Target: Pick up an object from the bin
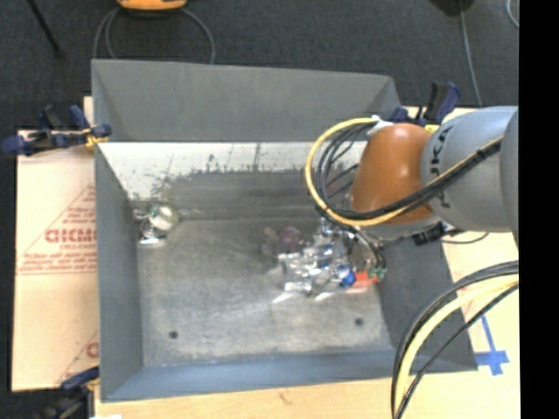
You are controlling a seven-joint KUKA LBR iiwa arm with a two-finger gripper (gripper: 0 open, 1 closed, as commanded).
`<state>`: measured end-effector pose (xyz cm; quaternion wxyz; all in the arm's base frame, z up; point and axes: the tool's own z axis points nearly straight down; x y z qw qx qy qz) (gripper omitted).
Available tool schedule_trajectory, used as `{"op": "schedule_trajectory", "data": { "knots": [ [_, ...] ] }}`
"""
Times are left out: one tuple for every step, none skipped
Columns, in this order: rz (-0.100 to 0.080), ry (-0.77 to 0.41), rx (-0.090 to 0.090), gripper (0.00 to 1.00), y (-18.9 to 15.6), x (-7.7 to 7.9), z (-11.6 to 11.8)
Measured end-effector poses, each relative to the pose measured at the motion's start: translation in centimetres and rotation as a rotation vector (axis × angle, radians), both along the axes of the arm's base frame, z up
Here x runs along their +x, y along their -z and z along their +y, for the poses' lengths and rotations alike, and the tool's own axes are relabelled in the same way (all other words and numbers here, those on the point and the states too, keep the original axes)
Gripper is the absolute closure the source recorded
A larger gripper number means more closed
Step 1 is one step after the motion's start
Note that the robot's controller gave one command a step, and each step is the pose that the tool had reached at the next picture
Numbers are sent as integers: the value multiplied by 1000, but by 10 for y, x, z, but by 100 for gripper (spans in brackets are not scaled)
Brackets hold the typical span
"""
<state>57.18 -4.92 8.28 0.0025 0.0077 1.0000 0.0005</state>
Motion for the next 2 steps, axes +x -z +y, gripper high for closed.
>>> {"op": "schedule_trajectory", "data": {
  "knots": [
    [-2, -15, -2, 100, -84, -19, 11],
    [-5, -11, -3, 100, -194, -2, 9]
  ]
}}
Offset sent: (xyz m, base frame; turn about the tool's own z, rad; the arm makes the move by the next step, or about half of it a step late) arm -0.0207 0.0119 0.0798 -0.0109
